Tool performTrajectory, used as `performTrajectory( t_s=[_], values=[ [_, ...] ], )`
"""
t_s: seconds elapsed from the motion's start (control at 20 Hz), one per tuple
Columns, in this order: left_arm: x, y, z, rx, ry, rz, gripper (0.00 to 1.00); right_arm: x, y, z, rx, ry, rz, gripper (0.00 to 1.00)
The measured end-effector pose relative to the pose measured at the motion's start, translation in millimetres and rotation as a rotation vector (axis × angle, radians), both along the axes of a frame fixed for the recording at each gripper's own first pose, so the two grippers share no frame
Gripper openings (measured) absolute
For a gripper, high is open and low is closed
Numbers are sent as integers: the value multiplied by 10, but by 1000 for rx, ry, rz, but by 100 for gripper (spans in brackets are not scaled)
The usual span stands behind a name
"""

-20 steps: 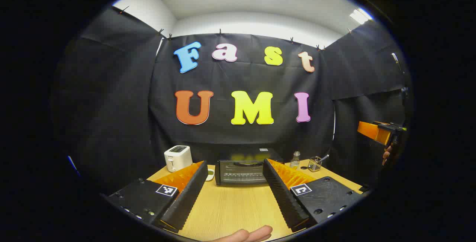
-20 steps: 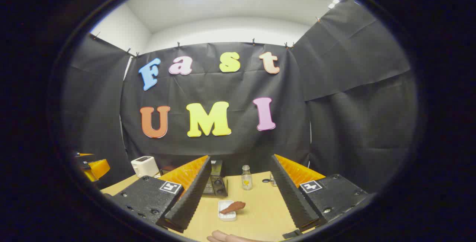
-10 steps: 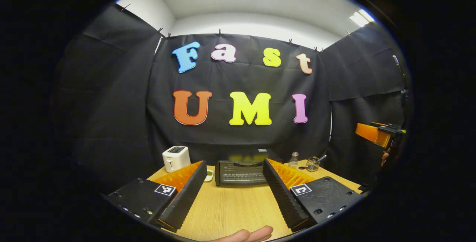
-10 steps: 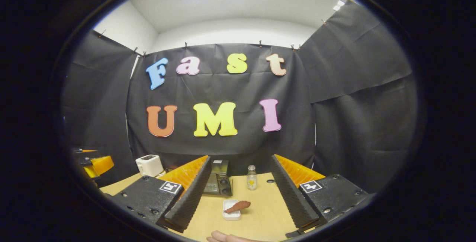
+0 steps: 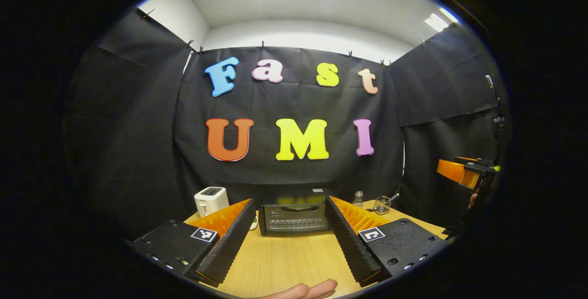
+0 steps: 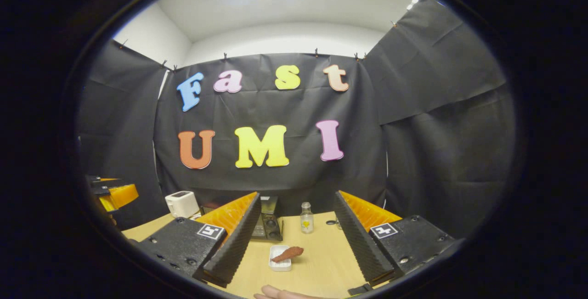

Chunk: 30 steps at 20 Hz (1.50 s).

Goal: Open the electric oven with the left hand, put the food in, and close the electric oven.

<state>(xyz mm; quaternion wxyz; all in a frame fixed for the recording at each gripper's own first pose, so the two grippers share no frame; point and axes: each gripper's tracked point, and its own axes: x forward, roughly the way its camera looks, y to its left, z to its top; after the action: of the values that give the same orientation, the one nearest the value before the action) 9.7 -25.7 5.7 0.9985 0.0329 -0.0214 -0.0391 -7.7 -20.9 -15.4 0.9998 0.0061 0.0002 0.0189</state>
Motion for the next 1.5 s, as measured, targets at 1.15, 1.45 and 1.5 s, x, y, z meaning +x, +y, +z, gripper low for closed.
performTrajectory(
  t_s=[1.15, 1.45, 1.5],
  values=[
    [2965, -311, -1444, 57, 398, 27, 96, 539, -745, 84, -18, -79, 29, 96],
    [3298, -310, -1833, 27, 500, 26, 97, 552, -892, -17, -37, -57, 8, 100],
    [3325, -318, -1846, 22, 503, 22, 97, 552, -906, -43, -34, -50, 6, 100]
  ],
)
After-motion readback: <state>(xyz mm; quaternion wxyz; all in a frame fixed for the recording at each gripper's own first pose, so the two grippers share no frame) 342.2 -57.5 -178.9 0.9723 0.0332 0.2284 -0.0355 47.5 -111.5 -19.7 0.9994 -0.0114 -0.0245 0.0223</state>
